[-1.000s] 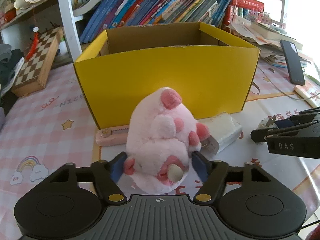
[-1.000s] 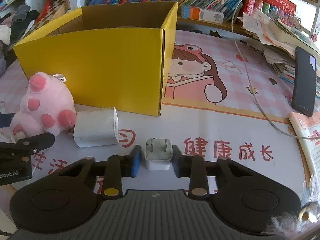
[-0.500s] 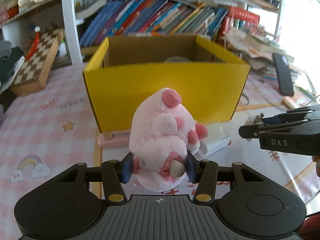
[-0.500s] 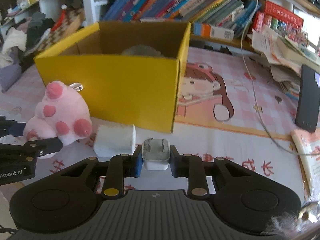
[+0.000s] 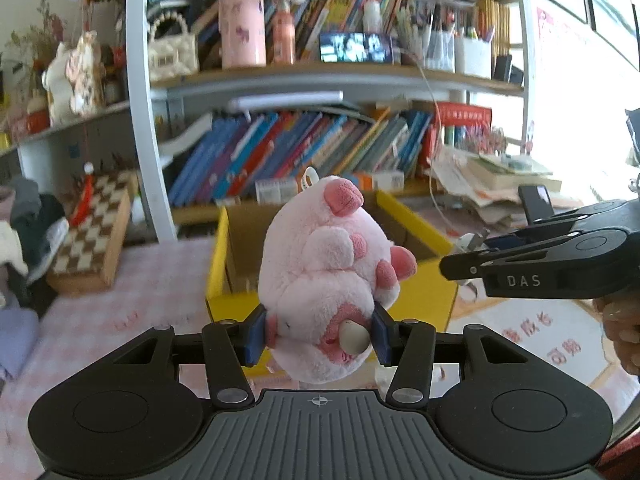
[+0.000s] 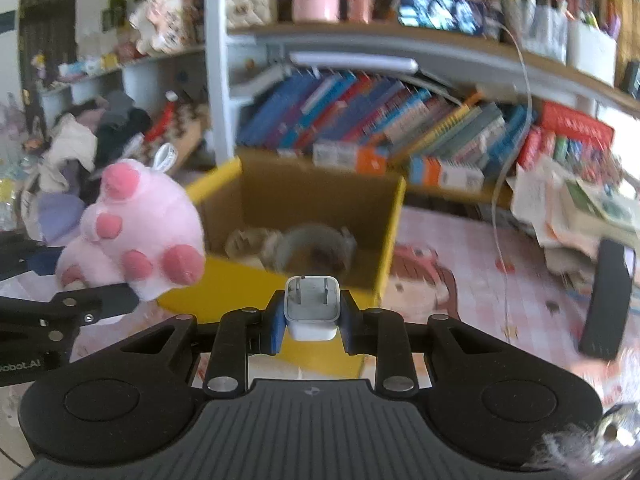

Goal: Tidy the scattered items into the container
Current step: 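Close the left gripper on the pig and lift it while the right tool lifts the charger, then carry the pig and charger over the yellow box and lower them inside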

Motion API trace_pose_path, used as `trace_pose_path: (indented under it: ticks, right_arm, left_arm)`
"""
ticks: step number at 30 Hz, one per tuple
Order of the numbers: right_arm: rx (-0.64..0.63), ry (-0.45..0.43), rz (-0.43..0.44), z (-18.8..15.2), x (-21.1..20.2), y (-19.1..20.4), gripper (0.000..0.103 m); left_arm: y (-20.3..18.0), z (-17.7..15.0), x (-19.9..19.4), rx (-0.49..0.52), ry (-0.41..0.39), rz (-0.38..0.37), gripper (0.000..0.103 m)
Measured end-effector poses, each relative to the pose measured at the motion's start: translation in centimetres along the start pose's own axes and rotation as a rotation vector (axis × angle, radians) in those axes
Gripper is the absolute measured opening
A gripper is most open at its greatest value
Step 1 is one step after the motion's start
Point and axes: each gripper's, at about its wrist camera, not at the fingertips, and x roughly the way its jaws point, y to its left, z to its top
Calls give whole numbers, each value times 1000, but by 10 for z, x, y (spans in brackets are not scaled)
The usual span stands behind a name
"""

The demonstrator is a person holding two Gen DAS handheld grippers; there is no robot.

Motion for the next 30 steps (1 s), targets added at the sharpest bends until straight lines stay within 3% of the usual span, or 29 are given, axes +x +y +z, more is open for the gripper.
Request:
trace_pose_path:
  ticks: [7,15,18,24,30]
  right_arm:
    - [-55,-52,27,33,15,-9,25]
    - [-222,7,66,73,68,-21,25]
    - [-294,78,109,83,94,-21,25]
    - [-386,330,212,84,152,-16,25]
    - [-439,481,278,74,191,-8,25]
  left_arm:
    - [15,35,17,49,-37,24,50]
    - [36,64,89,73,77,43,50]
    - [41,68,120,72,147,46,50]
    - [33,65,162,138,312,20,50]
    - [30,65,197,171,451,-6,50]
